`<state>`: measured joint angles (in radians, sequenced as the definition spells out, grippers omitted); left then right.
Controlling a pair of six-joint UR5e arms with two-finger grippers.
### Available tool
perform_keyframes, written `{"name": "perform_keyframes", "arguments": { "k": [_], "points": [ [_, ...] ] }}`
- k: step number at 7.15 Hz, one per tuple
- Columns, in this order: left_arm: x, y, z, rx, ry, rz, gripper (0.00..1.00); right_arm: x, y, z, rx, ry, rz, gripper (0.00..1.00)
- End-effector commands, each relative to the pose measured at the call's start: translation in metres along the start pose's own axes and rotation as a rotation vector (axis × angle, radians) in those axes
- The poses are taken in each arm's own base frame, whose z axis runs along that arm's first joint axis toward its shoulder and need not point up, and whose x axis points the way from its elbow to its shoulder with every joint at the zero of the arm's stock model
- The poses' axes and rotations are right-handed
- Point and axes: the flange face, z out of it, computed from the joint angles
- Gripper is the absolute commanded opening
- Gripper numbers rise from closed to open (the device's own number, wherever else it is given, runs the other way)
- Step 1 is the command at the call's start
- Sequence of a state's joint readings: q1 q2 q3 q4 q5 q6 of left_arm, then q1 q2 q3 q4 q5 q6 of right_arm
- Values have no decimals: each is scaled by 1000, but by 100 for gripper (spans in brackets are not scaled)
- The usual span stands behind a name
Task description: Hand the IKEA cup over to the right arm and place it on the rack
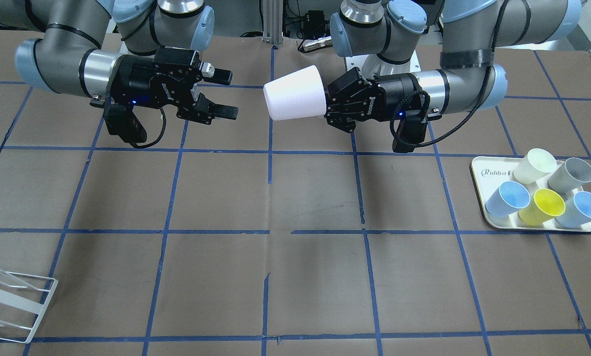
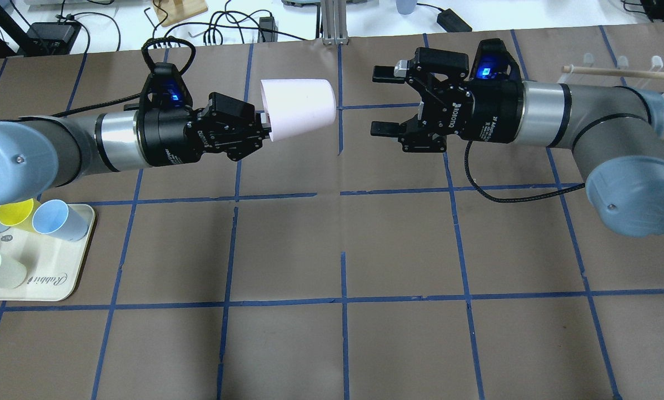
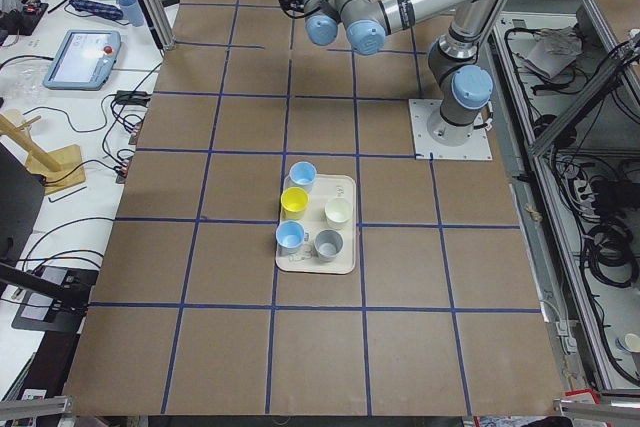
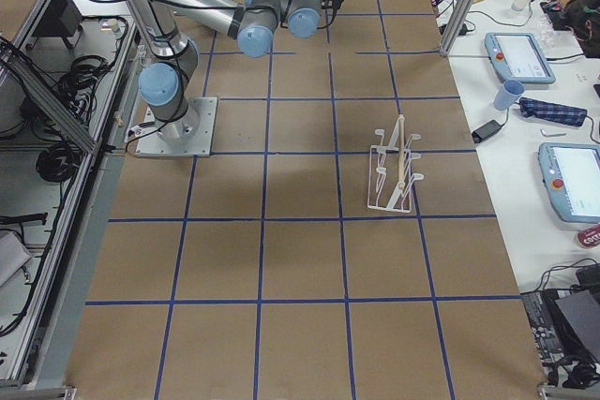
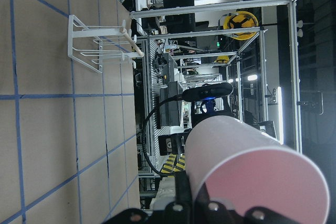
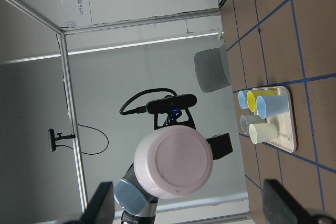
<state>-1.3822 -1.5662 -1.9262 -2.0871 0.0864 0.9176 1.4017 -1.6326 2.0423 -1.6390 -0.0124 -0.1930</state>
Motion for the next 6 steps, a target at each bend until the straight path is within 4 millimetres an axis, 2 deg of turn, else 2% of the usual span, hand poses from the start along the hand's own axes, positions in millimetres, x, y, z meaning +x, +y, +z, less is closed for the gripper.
{"name": "perform_keyframes", "arguments": {
  "k": [1,2,5,6],
  "points": [
    [-1,3,21,-4,37,-10,0,2,2,11,-21,-14,16,100],
    [1,3,22,-3,39,-7,0,2,3,17,-36,-12,20,100],
    [1,2,25,12,56,-7,0,-5,4,18,-32,-58,76,100],
    [0,5,32,-1,59,-10,0,-8,5,22,-39,-67,106,100]
  ]
}}
